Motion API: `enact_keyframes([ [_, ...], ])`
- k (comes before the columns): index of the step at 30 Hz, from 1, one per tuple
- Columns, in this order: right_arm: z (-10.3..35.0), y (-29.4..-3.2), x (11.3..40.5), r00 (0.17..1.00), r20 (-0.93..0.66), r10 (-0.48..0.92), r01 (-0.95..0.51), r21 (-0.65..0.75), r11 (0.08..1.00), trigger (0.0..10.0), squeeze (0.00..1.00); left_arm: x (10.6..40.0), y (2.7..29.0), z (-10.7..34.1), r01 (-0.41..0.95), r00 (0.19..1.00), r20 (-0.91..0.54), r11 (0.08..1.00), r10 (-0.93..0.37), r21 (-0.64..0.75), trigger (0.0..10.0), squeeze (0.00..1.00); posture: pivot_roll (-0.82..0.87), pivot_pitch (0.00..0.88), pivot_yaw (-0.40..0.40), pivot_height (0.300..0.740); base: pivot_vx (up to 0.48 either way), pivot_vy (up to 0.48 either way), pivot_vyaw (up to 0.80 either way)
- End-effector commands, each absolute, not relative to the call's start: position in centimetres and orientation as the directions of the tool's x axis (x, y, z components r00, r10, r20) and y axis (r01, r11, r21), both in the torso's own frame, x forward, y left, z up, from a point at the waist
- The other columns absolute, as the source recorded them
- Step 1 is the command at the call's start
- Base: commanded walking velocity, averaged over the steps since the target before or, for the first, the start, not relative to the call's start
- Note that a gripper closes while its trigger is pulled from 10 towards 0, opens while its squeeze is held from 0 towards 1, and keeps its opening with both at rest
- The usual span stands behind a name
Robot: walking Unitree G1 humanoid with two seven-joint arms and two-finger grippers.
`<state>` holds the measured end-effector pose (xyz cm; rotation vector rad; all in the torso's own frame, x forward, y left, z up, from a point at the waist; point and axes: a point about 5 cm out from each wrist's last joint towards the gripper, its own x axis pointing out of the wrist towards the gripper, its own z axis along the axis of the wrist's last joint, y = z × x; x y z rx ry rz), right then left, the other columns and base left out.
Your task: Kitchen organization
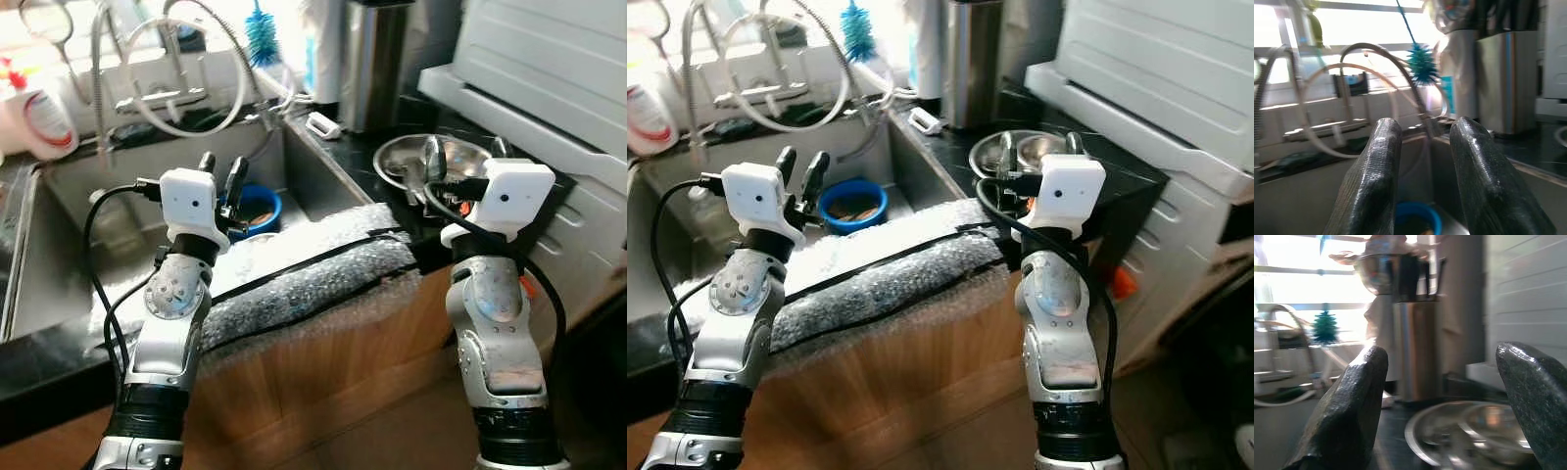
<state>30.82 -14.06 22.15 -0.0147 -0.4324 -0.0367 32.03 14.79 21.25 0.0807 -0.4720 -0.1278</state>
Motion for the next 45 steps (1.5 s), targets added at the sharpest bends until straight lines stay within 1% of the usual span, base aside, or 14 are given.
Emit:
enact_keyframes([
  [1, 22.52, -13.96, 30.89, 0.901, 0.434, -0.030, 0.032, 0.003, 0.999, 10.0, 0.00, 31.96, 14.90, 21.59, 0.102, 0.878, 0.459, 0.990, -0.134, 0.094, 10.0, 0.00, -0.10, 0.010, 0.041, 0.740, 0.000, 0.000, 0.00],
  [4, 22.53, -13.96, 30.89, 0.901, 0.434, -0.029, 0.031, 0.003, 1.000, 10.0, 0.00, 31.96, 14.93, 21.59, 0.102, 0.879, 0.459, 0.991, -0.131, 0.089, 10.0, 0.00, -0.10, 0.010, 0.041, 0.740, 0.000, 0.000, 0.00],
  [17, 22.64, -13.73, 30.91, 0.900, 0.436, -0.025, 0.021, 0.014, 1.000, 10.0, 0.00, 32.04, 15.00, 21.70, 0.100, 0.879, 0.459, 0.991, -0.129, 0.087, 10.0, 0.00, -0.10, 0.016, 0.043, 0.740, 0.000, 0.419, 0.00],
  [24, 22.65, -13.69, 30.94, 0.900, 0.436, -0.023, 0.019, 0.014, 1.000, 10.0, 0.00, 32.07, 14.85, 21.79, 0.106, 0.876, 0.462, 0.990, -0.138, 0.094, 10.0, 0.00, -0.10, 0.016, 0.045, 0.740, 0.000, 0.000, 0.00],
  [26, 22.65, -13.66, 30.94, 0.900, 0.436, -0.023, 0.017, 0.016, 1.000, 10.0, 0.00, 32.17, 14.85, 21.76, 0.109, 0.883, 0.452, 0.992, -0.128, 0.069, 10.0, 0.00, -0.09, 0.016, 0.045, 0.740, 0.000, 0.360, 0.00],
  [31, 22.66, -13.62, 30.94, 0.899, 0.437, -0.022, 0.014, 0.020, 1.000, 10.0, 0.00, 32.15, 14.75, 21.89, 0.109, 0.877, 0.460, 0.990, -0.138, 0.089, 10.0, 0.00, -0.09, 0.016, 0.045, 0.740, 0.000, 0.385, 0.00],
  [43, 22.64, -13.62, 30.97, 0.900, 0.436, -0.019, 0.011, 0.023, 1.000, 10.0, 0.00, 32.02, 14.27, 22.16, 0.115, 0.868, 0.466, 0.983, -0.170, 0.145, 10.0, 0.00, -0.09, 0.019, 0.045, 0.740, 0.000, 0.000, 0.00],
  [45, 22.62, -13.54, 30.97, 0.900, 0.435, -0.016, 0.009, 0.017, 1.000, 10.0, 0.00, 32.02, 14.27, 22.14, 0.115, 0.868, 0.466, 0.983, -0.170, 0.144, 10.0, 0.00, -0.09, 0.019, 0.045, 0.740, 0.332, -0.291, 0.00],
])
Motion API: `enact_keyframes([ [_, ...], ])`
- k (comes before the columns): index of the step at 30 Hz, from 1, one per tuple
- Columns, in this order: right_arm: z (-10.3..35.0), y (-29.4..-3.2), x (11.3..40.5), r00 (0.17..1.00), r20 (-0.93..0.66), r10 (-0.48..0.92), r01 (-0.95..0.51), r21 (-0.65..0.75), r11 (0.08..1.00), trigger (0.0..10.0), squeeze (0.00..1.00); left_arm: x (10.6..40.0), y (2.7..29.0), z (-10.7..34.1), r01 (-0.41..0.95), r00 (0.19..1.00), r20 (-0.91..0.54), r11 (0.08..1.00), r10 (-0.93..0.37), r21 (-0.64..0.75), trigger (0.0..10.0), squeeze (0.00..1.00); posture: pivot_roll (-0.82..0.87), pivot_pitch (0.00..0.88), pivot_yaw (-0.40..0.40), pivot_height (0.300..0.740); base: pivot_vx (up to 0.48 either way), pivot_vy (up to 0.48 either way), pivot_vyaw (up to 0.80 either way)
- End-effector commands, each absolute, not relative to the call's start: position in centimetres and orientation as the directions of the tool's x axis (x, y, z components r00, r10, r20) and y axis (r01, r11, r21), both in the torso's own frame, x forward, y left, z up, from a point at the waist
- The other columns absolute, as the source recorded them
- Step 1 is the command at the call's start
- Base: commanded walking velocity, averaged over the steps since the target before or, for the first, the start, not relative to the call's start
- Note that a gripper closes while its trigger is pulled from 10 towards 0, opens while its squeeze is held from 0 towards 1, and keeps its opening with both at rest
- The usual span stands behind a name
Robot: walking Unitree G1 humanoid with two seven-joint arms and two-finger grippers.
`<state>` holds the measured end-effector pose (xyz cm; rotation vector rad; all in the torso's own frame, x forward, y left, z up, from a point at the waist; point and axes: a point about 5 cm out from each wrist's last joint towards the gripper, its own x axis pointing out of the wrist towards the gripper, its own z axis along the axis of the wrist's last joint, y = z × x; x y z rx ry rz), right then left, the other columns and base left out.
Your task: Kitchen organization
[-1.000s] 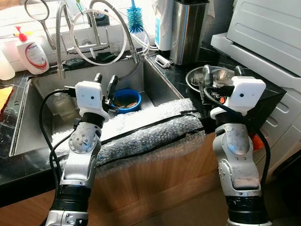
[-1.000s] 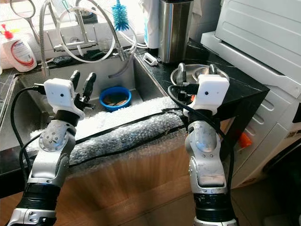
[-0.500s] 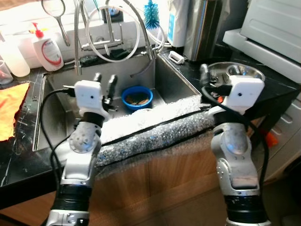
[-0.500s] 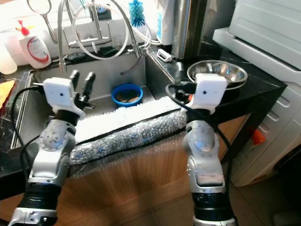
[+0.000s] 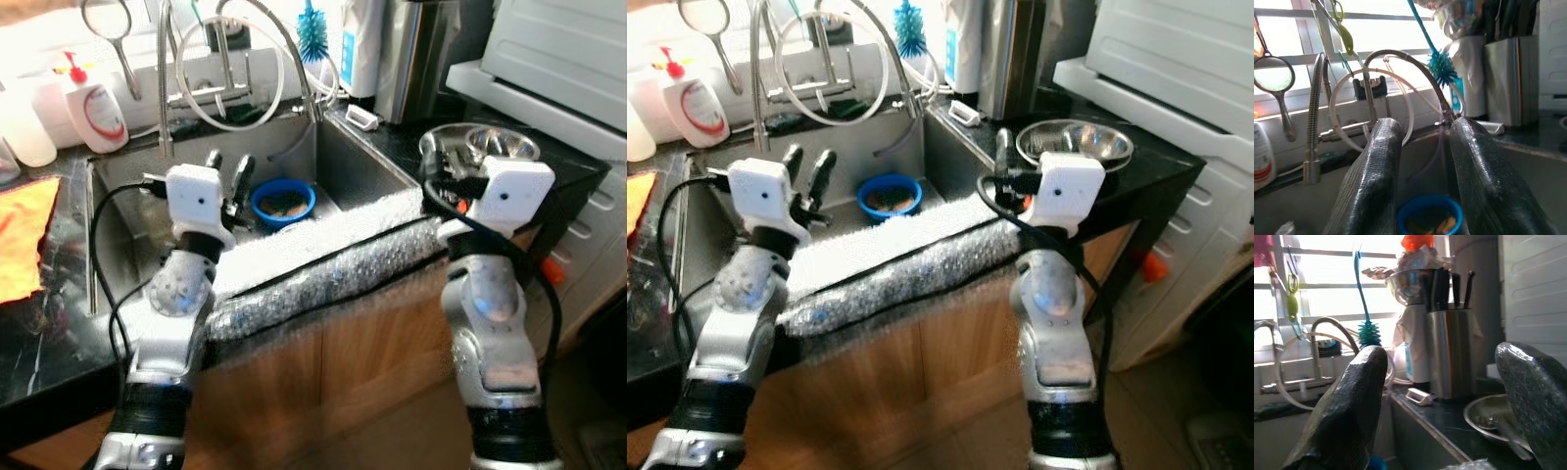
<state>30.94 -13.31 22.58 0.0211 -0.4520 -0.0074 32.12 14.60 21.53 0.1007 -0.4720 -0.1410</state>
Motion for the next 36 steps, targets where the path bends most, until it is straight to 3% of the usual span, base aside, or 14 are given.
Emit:
enact_keyframes([
  [1, 22.6, -13.5, 31.0, 0.900, 0.436, -0.012, 0.008, 0.012, 1.000, 10.0, 0.00, 32.0, 14.2, 22.1, 0.117, 0.869, 0.465, 0.983, -0.169, 0.138, 10.0, 0.00, -0.09, 0.020, 0.044, 0.740, 0.334, -0.296, 0.00],
  [20, 22.7, -13.6, 31.0, 0.899, 0.438, -0.017, 0.009, 0.020, 1.000, 10.0, 0.00, 32.0, 14.0, 22.0, 0.127, 0.868, 0.466, 0.984, -0.171, 0.124, 10.0, 0.00, -0.10, 0.021, 0.040, 0.740, 0.303, -0.044, 0.13],
  [36, 21.5, -13.7, 30.8, 0.932, 0.362, -0.024, 0.014, 0.030, 0.999, 10.0, 0.00, 32.0, 14.0, 21.8, 0.134, 0.869, 0.464, 0.984, -0.172, 0.113, 10.0, 0.00, -0.11, 0.030, 0.039, 0.740, 0.000, 0.000, 0.00],
])
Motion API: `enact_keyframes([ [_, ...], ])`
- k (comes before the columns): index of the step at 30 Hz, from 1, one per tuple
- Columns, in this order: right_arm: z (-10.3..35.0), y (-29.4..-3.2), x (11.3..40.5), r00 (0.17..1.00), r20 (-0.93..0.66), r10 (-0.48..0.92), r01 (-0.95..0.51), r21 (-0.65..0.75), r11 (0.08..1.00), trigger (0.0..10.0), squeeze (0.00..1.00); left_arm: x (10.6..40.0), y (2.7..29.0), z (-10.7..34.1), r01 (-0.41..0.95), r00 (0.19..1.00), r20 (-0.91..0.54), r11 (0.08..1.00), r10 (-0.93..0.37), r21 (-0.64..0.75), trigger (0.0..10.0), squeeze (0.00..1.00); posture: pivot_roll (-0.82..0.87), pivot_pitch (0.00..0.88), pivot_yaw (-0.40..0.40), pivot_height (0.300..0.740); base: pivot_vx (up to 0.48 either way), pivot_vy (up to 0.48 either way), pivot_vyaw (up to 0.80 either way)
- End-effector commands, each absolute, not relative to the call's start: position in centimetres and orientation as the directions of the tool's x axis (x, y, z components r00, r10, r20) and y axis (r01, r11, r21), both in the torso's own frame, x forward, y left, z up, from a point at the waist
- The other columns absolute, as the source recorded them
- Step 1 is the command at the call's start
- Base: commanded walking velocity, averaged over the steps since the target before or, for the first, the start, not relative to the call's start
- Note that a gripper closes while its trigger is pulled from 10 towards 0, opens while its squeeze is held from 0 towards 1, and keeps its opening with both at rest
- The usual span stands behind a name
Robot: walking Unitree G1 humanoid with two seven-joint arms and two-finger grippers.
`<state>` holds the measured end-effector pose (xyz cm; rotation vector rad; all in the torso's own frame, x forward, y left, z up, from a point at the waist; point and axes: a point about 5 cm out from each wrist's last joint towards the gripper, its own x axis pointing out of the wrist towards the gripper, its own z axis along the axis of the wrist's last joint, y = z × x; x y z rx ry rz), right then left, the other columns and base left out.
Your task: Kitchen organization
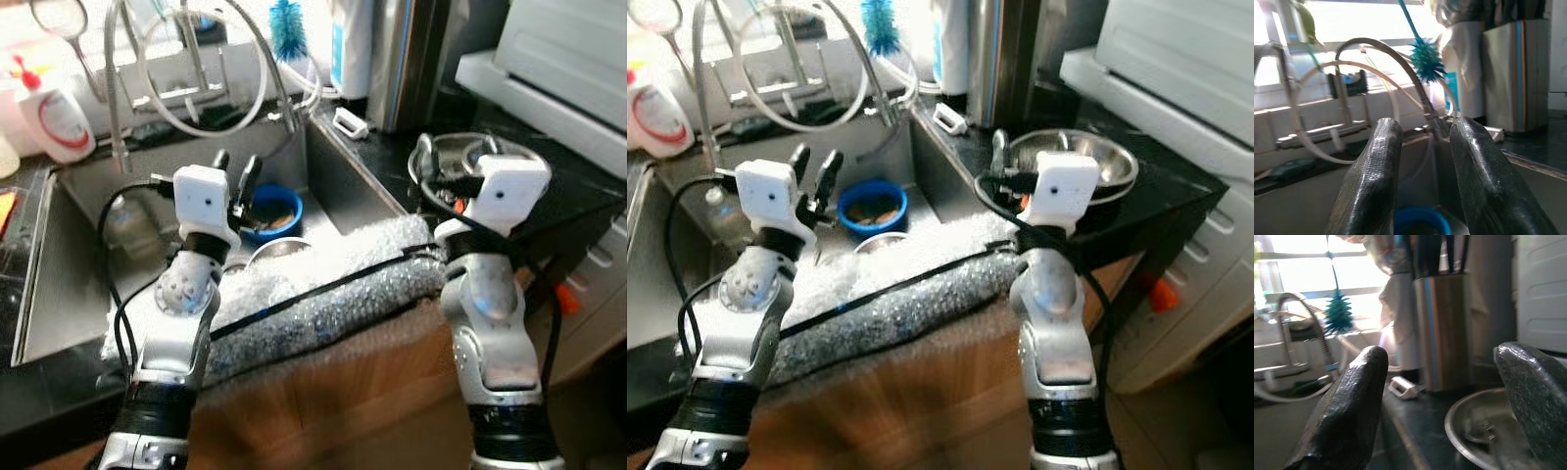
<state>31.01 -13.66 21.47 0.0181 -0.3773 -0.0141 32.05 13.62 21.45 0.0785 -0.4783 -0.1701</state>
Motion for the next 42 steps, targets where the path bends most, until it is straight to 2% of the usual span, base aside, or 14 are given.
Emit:
enact_keyframes([
  [1, 21.4, -13.7, 30.4, 0.934, 0.357, -0.024, 0.013, 0.032, 0.999, 10.0, 0.00, 32.0, 14.0, 21.8, 0.134, 0.869, 0.463, 0.985, -0.171, 0.113, 10.0, 0.00, -0.11, 0.030, 0.039, 0.740, 0.000, 0.000, 0.00],
  [9, 20.8, -14.1, 27.3, 0.950, 0.309, -0.045, 0.034, 0.039, 0.999, 10.0, 0.00, 32.0, 14.1, 21.6, 0.130, 0.873, 0.459, 0.985, -0.167, 0.111, 10.0, 0.00, -0.13, 0.041, 0.041, 0.740, 0.000, 0.000, 0.00],
  [13, 19.0, -14.8, 26.1, 0.975, 0.201, -0.091, 0.085, 0.041, 0.996, 10.0, 0.00, 32.0, 13.9, 21.4, 0.137, 0.875, 0.453, 0.984, -0.172, 0.110, 10.0, 0.00, -0.13, 0.041, 0.041, 0.740, 0.000, 0.000, 0.00],
  [14, 19.0, -14.8, 26.1, 0.975, 0.201, -0.091, 0.085, 0.041, 0.996, 10.0, 0.00, 32.0, 13.9, 21.4, 0.137, 0.875, 0.453, 0.984, -0.172, 0.110, 10.0, 0.00, -0.13, 0.041, 0.041, 0.740, 0.000, 0.000, 0.00],
  [16, 17.8, -15.2, 26.0, 0.986, 0.104, -0.131, 0.119, 0.118, 0.986, 10.0, 0.00, 32.1, 13.8, 21.5, 0.142, 0.873, 0.455, 0.984, -0.176, 0.108, 10.0, 0.00, -0.13, 0.041, 0.041, 0.740, 0.000, 0.000, 0.00],
  [19, 17.4, -15.4, 26.4, 0.989, 0.075, -0.124, 0.112, 0.145, 0.983, 10.0, 0.00, 32.1, 13.7, 21.5, 0.144, 0.871, 0.458, 0.984, -0.177, 0.108, 10.0, 0.00, -0.13, 0.027, 0.038, 0.740, 0.000, 0.000, 0.00],
  [32, 17.1, -14.0, 27.0, 1.000, -0.017, -0.002, 0.005, 0.184, 0.983, 10.0, 0.00, 32.1, 14.1, 21.6, 0.132, 0.870, 0.464, 0.985, -0.168, 0.109, 10.0, 0.00, -0.13, 0.000, 0.034, 0.740, 0.000, 0.000, 0.00],
  [42, 16.8, -14.3, 27.9, 0.997, -0.081, 0.005, 0.011, 0.200, 0.980, 10.0, 0.00, 32.1, 14.0, 21.7, 0.131, 0.867, 0.469, 0.985, -0.167, 0.109, 10.0, 0.00, -0.13, 0.001, 0.031, 0.740, 0.000, 0.000, 0.00],
])
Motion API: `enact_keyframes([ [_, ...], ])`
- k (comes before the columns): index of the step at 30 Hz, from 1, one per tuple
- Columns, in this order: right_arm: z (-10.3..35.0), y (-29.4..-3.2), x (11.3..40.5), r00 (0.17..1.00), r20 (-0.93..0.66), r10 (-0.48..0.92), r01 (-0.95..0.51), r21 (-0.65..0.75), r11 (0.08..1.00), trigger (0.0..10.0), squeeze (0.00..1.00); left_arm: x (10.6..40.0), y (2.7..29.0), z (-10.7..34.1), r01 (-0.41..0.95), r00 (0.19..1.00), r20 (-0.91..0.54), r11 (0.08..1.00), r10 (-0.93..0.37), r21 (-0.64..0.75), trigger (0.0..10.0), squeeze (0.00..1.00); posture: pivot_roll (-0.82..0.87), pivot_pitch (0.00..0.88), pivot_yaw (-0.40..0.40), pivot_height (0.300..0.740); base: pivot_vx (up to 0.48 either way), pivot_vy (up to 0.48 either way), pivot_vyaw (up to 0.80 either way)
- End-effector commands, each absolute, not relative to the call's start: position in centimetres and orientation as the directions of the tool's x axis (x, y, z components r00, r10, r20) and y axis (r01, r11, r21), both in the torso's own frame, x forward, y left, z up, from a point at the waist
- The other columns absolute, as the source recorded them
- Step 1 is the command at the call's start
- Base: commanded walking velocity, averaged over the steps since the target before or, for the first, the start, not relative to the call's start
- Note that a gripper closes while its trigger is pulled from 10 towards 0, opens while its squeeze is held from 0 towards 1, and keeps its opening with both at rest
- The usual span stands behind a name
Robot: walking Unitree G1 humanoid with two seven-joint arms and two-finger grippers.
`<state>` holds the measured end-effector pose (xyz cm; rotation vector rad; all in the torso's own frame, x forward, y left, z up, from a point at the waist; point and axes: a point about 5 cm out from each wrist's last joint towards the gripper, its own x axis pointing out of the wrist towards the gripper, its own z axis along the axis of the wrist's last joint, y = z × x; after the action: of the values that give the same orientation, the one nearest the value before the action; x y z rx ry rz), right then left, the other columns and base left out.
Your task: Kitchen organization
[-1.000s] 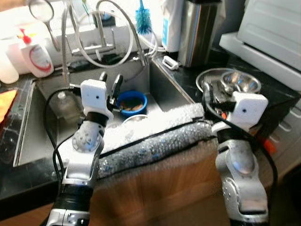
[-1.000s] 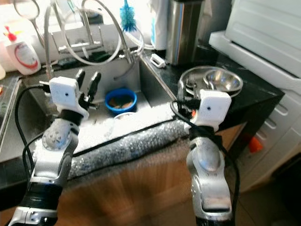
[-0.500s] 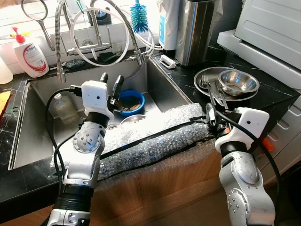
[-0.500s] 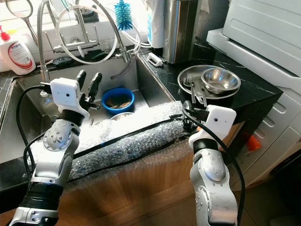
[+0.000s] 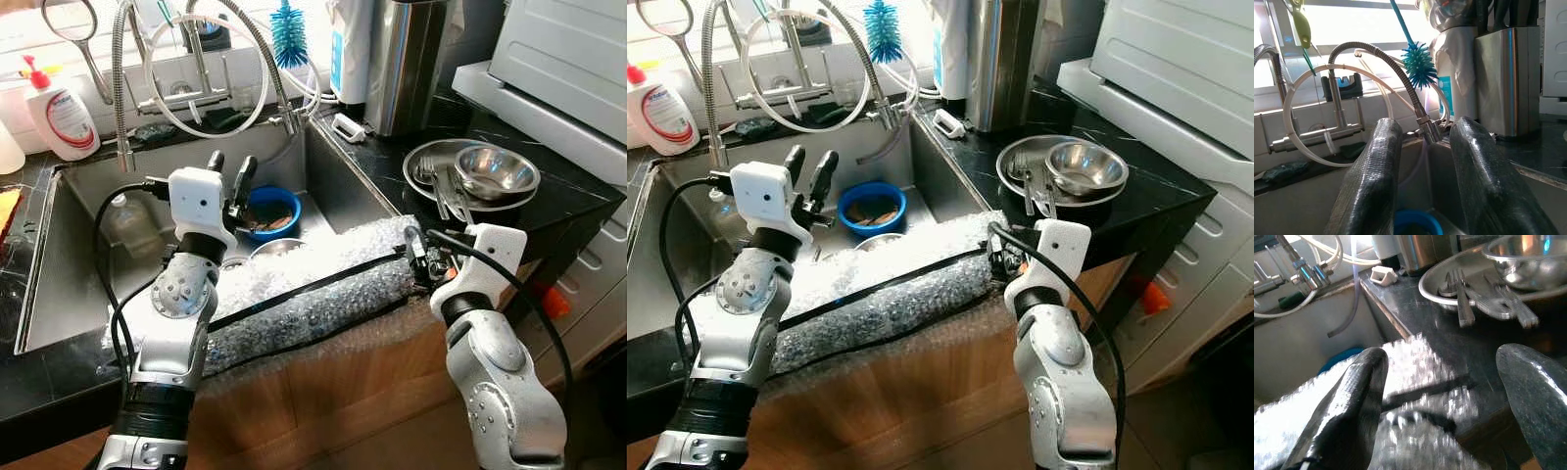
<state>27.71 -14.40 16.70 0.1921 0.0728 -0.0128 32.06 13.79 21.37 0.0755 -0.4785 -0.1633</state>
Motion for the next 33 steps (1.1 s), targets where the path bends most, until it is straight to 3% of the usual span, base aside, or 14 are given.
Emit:
enact_keyframes([
  [1, 16.8, -14.3, 27.9, 0.997, -0.081, 0.005, 0.011, 0.200, 0.980, 10.0, 0.00, 32.1, 14.0, 21.7, 0.131, 0.867, 0.469, 0.985, -0.167, 0.109, 10.0, 0.00, -0.13, 0.001, 0.031, 0.740, 0.000, 0.000, 0.00],
  [20, 16.5, -13.7, 29.6, 0.990, -0.125, 0.071, -0.039, 0.243, 0.969, 10.0, 0.00, 32.3, 14.1, 22.0, 0.119, 0.866, 0.475, 0.987, -0.155, 0.105, 10.0, 0.00, -0.12, 0.025, 0.028, 0.740, 0.000, 0.000, 0.00],
  [33, 17.6, -13.5, 30.8, 0.994, -0.070, 0.078, -0.059, 0.238, 0.969, 10.0, 0.00, 32.3, 14.2, 22.0, 0.103, 0.868, 0.476, 0.989, -0.140, 0.104, 10.0, 0.00, -0.12, 0.039, 0.027, 0.740, 0.000, 0.000, 0.00],
])
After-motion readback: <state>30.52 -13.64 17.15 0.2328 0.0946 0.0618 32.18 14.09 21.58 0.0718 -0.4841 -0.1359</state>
